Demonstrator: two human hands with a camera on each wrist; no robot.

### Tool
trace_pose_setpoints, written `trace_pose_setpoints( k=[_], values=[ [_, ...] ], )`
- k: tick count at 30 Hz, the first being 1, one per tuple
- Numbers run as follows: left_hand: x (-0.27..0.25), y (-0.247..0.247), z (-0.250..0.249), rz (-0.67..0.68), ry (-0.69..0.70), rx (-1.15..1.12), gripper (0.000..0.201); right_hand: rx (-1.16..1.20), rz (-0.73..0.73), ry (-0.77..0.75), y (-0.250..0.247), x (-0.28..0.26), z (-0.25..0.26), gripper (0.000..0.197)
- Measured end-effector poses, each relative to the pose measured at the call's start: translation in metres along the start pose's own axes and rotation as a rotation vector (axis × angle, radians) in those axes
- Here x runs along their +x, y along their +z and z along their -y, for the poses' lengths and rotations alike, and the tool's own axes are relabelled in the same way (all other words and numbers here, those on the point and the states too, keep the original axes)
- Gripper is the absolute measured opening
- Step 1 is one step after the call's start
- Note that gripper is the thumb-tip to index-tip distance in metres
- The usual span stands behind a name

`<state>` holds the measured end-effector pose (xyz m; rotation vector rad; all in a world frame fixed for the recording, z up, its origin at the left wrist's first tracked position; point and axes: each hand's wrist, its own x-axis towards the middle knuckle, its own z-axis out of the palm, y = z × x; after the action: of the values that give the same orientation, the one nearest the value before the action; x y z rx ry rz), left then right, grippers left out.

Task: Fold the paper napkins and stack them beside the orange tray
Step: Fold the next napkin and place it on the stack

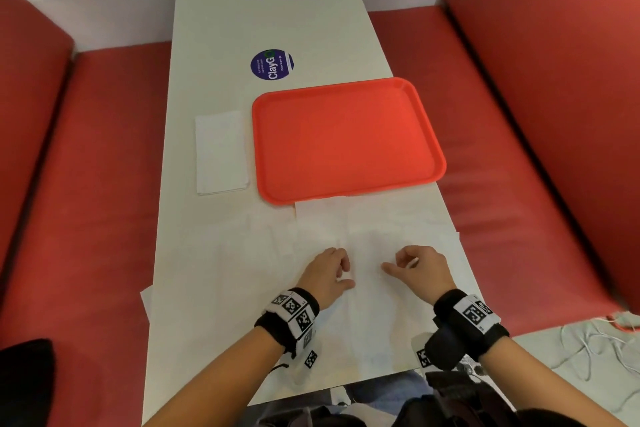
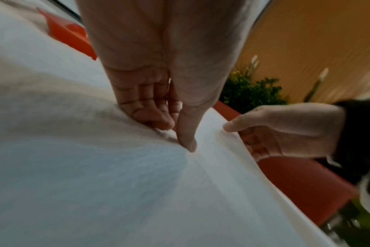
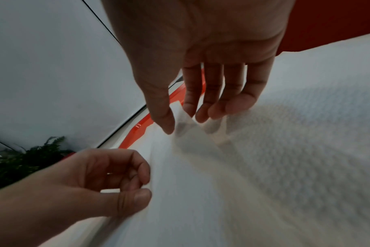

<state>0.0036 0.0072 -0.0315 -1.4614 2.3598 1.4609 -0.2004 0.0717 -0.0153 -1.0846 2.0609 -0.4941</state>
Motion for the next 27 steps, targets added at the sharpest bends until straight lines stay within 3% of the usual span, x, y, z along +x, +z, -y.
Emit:
trace_pose_setpoints(
  k=[5, 10, 14, 20, 27],
  values=[
    [-0.013, -0.001, -0.012, -0.101, 0.048, -0.106, 0.02, 0.117, 0.028, -0.048, -0.009, -0.009, 0.009, 0.02],
    [-0.026, -0.002, -0.03, -0.103, -0.046, -0.384, 0.049, 0.23, 0.15, -0.182, -0.01, -0.013, 0.029, 0.016],
    [-0.026, -0.002, -0.029, -0.145, -0.125, -0.701, 0.066, 0.227, 0.167, -0.314, -0.007, -0.013, 0.039, 0.013],
    [-0.026, 0.002, -0.024, -0.164, -0.132, -0.887, 0.034, 0.185, 0.222, -0.31, 0.0, -0.013, 0.037, 0.013],
    [-0.03, 0.008, -0.026, -0.166, -0.104, -0.923, 0.028, 0.204, 0.294, -0.295, 0.003, -0.018, 0.034, 0.017]
  ],
)
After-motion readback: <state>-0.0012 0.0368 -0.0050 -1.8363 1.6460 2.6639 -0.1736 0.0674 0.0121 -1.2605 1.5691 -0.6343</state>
